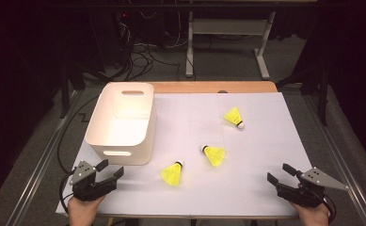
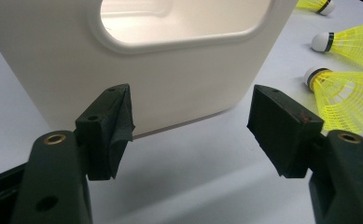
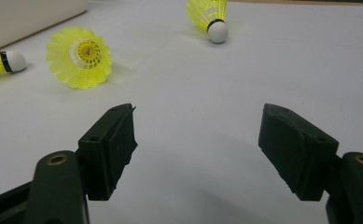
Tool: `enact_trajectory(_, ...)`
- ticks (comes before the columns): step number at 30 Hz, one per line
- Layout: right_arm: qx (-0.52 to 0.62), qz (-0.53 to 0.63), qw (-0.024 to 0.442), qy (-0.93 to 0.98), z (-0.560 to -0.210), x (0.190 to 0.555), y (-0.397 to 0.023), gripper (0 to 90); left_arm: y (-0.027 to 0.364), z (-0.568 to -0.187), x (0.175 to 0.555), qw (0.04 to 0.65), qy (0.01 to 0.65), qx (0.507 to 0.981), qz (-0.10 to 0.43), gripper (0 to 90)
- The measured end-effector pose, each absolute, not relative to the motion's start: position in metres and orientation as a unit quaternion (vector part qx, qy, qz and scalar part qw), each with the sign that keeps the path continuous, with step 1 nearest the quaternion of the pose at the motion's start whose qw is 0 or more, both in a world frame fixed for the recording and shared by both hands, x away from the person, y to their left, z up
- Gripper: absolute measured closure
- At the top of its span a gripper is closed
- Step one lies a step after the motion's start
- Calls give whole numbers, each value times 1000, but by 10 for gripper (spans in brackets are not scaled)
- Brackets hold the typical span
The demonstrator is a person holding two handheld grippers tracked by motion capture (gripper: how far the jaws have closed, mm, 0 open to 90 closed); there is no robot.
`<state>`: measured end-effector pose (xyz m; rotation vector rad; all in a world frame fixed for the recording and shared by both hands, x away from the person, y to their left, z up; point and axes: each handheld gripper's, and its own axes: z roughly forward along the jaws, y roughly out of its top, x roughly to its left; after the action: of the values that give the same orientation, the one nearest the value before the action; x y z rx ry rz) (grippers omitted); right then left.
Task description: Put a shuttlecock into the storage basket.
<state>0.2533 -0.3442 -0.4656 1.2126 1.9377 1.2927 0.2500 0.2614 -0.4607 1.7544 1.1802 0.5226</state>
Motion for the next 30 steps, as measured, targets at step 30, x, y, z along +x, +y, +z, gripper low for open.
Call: enact_trajectory(30, 447, 481, 250, 712, -465, 253, -345, 273, 254, -459, 248, 464, 474, 719, 209, 325)
